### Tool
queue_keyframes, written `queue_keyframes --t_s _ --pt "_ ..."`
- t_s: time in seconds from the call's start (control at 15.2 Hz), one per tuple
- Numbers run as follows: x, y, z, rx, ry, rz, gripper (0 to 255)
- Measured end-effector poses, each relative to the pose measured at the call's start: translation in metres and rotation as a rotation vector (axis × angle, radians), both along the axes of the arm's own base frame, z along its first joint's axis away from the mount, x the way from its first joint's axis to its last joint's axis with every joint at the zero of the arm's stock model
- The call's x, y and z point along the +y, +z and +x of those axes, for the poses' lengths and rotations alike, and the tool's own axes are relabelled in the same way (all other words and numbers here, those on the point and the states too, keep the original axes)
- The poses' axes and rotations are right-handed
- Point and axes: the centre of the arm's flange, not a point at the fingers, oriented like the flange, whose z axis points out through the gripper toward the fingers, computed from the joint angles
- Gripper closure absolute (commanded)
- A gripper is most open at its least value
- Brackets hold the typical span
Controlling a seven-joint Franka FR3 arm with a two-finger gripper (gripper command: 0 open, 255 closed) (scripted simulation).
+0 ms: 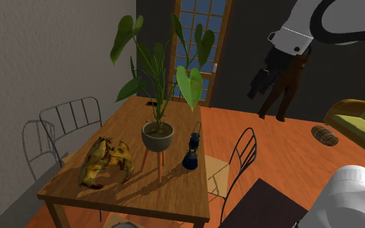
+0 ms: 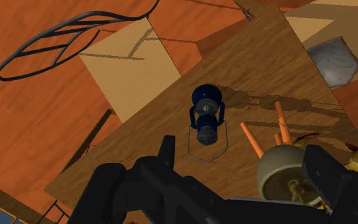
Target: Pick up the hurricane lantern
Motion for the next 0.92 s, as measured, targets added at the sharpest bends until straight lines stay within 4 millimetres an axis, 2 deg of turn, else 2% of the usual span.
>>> queue_keyframes --t_s 0.07,0.2,0.59,0.73,0.92 --pt "0.000 0.000 0.000 0.000 0.000 0.000 0" --pt "-0.002 -0.009 0.015 0.023 0.012 -0.001 0" --pt "-0.007 -0.051 0.094 0.134 0.068 -0.006 0" --pt "-0.005 -0.067 0.116 0.173 0.088 -0.008 0" --pt "-0.006 -0.094 0.158 0.230 0.118 -0.011 0"
